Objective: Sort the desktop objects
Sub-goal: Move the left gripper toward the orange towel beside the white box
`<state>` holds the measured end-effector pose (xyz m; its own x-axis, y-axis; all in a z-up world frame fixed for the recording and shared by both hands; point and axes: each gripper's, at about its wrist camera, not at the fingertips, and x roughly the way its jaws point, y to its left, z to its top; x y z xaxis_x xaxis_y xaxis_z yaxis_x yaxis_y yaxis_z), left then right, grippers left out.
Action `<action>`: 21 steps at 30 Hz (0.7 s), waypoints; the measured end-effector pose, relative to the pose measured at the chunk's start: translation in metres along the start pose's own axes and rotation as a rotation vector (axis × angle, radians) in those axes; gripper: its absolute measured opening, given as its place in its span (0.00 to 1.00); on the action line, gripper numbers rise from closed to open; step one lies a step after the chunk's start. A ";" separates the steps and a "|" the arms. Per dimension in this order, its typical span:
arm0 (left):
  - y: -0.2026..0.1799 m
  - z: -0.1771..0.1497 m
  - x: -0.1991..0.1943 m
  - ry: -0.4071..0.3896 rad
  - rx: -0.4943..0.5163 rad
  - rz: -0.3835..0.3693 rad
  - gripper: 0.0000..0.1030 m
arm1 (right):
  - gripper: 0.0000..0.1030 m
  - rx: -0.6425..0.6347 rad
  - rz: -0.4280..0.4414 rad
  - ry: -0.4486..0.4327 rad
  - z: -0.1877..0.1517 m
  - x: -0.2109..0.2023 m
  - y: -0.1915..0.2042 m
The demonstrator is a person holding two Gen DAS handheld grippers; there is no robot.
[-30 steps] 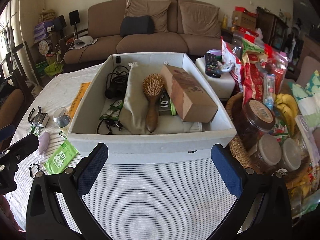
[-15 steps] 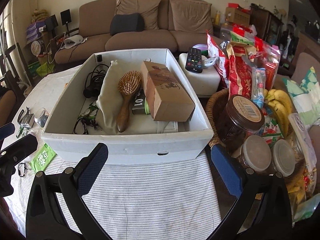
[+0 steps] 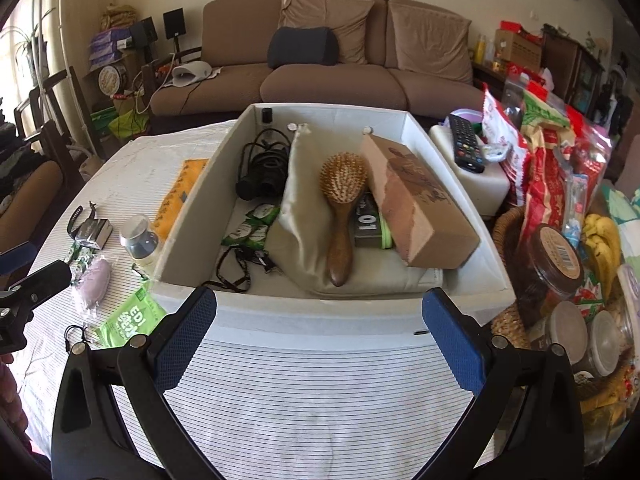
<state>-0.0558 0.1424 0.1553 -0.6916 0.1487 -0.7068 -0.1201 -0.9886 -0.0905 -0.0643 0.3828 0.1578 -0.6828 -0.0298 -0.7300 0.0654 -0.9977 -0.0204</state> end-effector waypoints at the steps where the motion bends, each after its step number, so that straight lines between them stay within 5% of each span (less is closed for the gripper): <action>1: 0.009 0.000 0.002 0.001 -0.007 0.003 1.00 | 1.00 -0.008 0.018 -0.004 0.003 0.000 0.007; 12: 0.054 0.006 0.047 0.039 -0.029 -0.017 1.00 | 1.00 -0.053 0.159 -0.020 0.044 0.009 0.060; 21: 0.084 0.050 0.132 0.188 -0.145 -0.169 1.00 | 1.00 -0.016 0.299 0.008 0.081 0.029 0.060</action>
<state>-0.1924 0.0805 0.0893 -0.5244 0.3182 -0.7898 -0.1098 -0.9451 -0.3078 -0.1391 0.3174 0.1906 -0.6259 -0.3215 -0.7105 0.2743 -0.9436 0.1854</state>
